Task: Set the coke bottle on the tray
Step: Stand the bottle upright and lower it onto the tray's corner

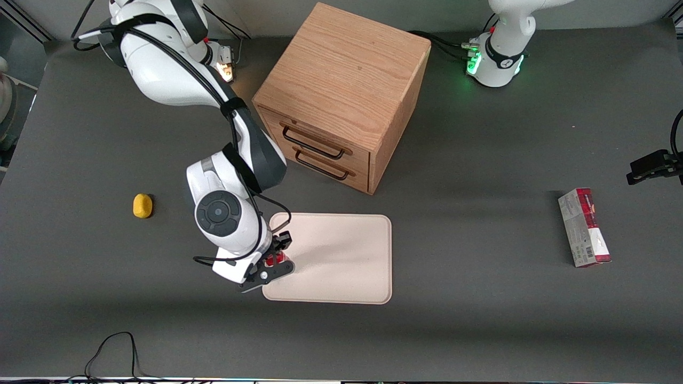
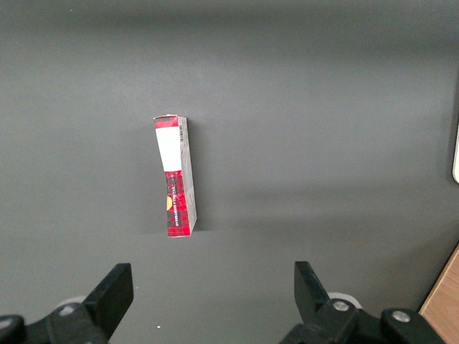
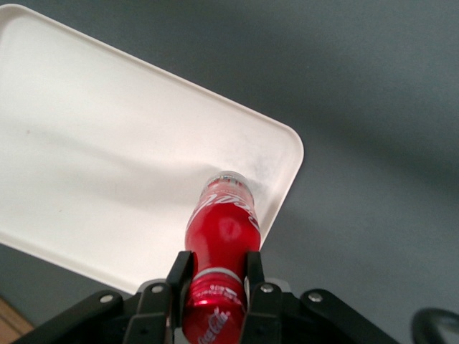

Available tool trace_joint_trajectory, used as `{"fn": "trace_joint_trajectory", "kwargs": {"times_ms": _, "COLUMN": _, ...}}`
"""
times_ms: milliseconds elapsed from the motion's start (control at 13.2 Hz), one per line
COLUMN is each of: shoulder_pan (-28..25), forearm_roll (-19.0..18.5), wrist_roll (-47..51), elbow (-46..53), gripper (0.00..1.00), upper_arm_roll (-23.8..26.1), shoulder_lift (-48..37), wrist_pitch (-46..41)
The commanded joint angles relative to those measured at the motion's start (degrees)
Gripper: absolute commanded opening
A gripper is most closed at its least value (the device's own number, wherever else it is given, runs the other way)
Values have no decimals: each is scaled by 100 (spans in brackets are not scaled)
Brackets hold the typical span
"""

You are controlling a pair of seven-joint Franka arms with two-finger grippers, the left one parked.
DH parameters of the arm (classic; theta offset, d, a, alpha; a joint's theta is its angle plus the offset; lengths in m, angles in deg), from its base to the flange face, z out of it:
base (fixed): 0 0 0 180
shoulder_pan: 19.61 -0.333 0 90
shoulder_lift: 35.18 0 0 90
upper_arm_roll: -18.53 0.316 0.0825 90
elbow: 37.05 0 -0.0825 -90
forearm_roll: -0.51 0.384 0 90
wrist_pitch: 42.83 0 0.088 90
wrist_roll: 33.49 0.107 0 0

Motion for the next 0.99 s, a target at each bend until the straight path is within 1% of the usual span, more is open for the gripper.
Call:
{"fn": "trace_joint_trajectory", "kwargs": {"times_ms": 0, "shoulder_pan": 82, "forearm_roll": -55, "wrist_roll": 128, "elbow": 296, "gripper": 0, "upper_arm_roll": 18, "shoulder_lift": 264, "wrist_pitch": 121}}
{"fn": "trace_joint_trajectory", "kwargs": {"times_ms": 304, "shoulder_pan": 82, "forearm_roll": -29, "wrist_roll": 146, "elbow": 270, "gripper": 0, "upper_arm_roll": 36, "shoulder_lift": 370, "wrist_pitch": 236}}
{"fn": "trace_joint_trajectory", "kwargs": {"times_ms": 380, "shoulder_pan": 82, "forearm_roll": -29, "wrist_roll": 268, "elbow": 270, "gripper": 46, "upper_arm_roll": 36, "shoulder_lift": 396, "wrist_pitch": 236}}
{"fn": "trace_joint_trajectory", "kwargs": {"times_ms": 456, "shoulder_pan": 82, "forearm_roll": -20, "wrist_roll": 295, "elbow": 270, "gripper": 64, "upper_arm_roll": 36, "shoulder_lift": 397, "wrist_pitch": 236}}
{"fn": "trace_joint_trajectory", "kwargs": {"times_ms": 532, "shoulder_pan": 82, "forearm_roll": -20, "wrist_roll": 339, "elbow": 270, "gripper": 99, "upper_arm_roll": 36, "shoulder_lift": 388, "wrist_pitch": 236}}
{"fn": "trace_joint_trajectory", "kwargs": {"times_ms": 836, "shoulder_pan": 73, "forearm_roll": -20, "wrist_roll": 471, "elbow": 270, "gripper": 100, "upper_arm_roll": 36, "shoulder_lift": 222, "wrist_pitch": 122}}
{"fn": "trace_joint_trajectory", "kwargs": {"times_ms": 912, "shoulder_pan": 73, "forearm_roll": -20, "wrist_roll": 471, "elbow": 270, "gripper": 100, "upper_arm_roll": 36, "shoulder_lift": 90, "wrist_pitch": -44}}
